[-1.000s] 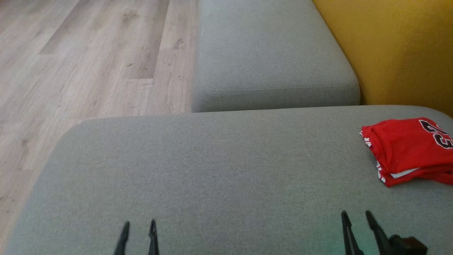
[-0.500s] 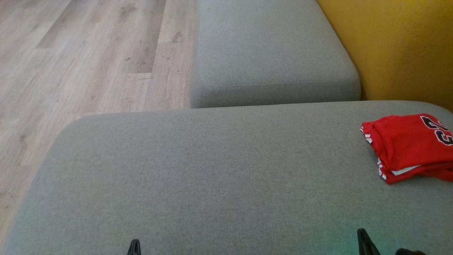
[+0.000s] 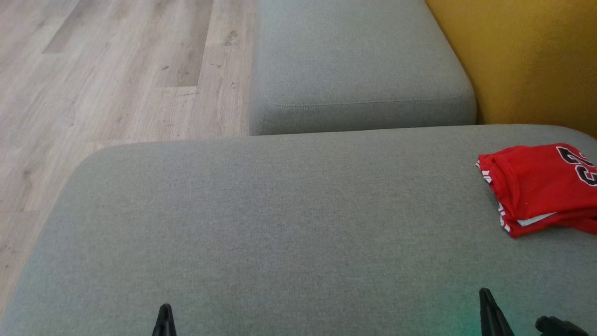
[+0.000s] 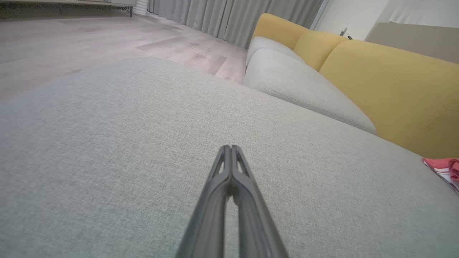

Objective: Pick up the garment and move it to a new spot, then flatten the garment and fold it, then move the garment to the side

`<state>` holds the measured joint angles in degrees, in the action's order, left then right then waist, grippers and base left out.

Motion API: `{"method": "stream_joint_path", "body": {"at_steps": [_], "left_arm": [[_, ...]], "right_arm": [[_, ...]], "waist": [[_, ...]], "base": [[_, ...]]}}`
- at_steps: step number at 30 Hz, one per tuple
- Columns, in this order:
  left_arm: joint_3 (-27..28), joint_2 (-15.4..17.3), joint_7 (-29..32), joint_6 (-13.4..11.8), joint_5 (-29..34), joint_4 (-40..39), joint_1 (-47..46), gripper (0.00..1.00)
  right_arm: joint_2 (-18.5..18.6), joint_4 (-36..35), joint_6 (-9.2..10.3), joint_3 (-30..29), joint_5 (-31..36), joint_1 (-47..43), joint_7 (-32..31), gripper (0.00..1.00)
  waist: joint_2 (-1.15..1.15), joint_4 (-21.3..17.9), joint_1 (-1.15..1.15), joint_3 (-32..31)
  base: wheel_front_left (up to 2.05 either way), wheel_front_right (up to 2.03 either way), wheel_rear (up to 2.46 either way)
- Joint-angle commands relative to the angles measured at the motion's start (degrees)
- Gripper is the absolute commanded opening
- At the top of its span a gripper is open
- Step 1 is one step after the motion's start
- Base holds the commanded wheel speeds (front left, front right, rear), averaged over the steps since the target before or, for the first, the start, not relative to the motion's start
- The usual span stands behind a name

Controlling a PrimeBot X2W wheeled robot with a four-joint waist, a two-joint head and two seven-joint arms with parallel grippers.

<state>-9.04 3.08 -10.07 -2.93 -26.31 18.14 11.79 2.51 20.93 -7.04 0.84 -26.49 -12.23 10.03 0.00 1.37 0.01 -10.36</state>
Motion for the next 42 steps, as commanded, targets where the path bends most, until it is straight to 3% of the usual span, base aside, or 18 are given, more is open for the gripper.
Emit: {"method": "stream_joint_path", "body": {"at_steps": [1,42], "left_arm": [[1.31,-0.04,0.34,0.59,-1.46,-2.03,-3.20,0.00],[7.25,-0.11,7.11,4.69,-28.37,-2.89,-9.37,0.00]], "right_arm": [[0.09,-2.17,-0.13,-0.31,-1.60,3.44,-0.37,0.00],[0.20,-4.15,-0.27,-3.26,-28.36,9.69,-7.12,0.00]], "waist": [[0.00,-0.02,-0.01,0.13],[0.00,-0.58,-0.01,4.48]], "base": [[0.00,0.00,0.00],[0.00,0.00,0.00]]}}
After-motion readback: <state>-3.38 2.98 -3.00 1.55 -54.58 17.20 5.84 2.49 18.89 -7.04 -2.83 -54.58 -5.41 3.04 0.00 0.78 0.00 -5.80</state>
